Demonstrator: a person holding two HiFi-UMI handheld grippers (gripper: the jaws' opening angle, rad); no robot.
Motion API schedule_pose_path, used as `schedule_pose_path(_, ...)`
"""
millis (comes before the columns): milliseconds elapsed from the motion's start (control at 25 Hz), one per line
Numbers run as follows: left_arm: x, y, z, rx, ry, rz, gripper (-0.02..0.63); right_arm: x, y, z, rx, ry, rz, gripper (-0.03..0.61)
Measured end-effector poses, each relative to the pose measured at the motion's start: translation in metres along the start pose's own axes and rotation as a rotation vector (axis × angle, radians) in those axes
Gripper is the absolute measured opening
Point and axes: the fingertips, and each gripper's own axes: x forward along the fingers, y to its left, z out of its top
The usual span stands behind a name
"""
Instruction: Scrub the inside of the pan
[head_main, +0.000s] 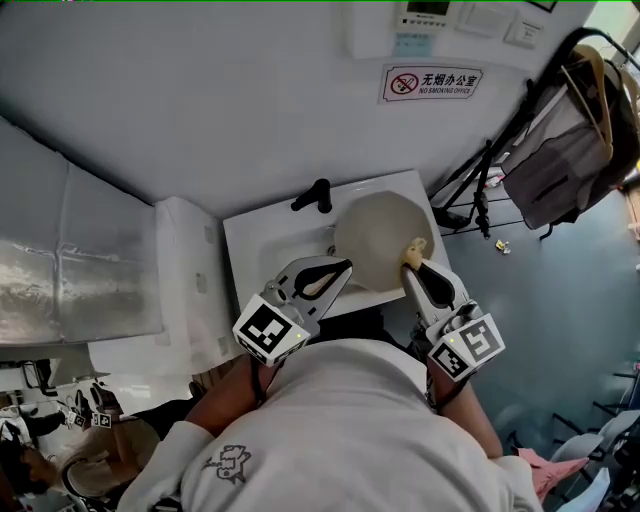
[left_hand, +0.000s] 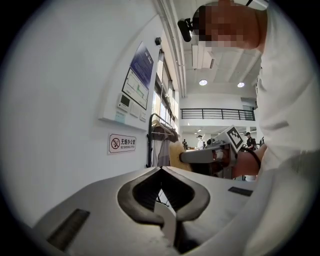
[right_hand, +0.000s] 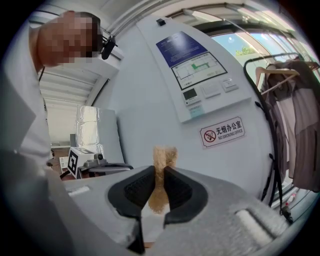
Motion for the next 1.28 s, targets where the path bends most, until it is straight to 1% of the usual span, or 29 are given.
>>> schedule_pose_path(200,0.031,0.006,-0.001,0.033,0.004,0.049,0.002,-0.001,-0.034,0.012,-0.005,-0.001,0.042,0.055)
schedule_pose_path(360,0.059,0.006,0.003,0.021,0.008,0.079,0.002,-0.005,-0.061,0.017,-0.003,0.003,0.077,0.055)
schedule_pose_path(520,0.079,0.013,-0.001,0.060,0.021,0.135,0.002,-0.004,-0.081,0.017,0.001,0.020,0.122,0.055)
schedule_pose_path(840,0.088,0.033,-0.028,-0.038,0.077,0.185,0.002,0.019,-0.112,-0.003,0.050,0.080,0.142,0.055)
schedule_pose_path(1000,0.091,0.048,-0.047,-0.059,0.084,0.180,0.002,0.036,-0.123,-0.016,0.069,0.108,0.131,0.055)
schedule_pose_path(1120,0.095,0.052,-0.067,-0.055,0.140,0.161,0.003,0.046,-0.130,-0.028,0.091,0.131,0.123,0.055)
schedule_pose_path(1200,0.097,0.053,-0.081,-0.059,0.169,0.148,0.002,0.051,-0.131,-0.032,0.077,0.138,0.118,0.055)
schedule_pose_path(1280,0.097,0.057,-0.094,-0.073,0.190,0.139,0.003,0.056,-0.130,-0.037,0.032,0.147,0.114,0.055)
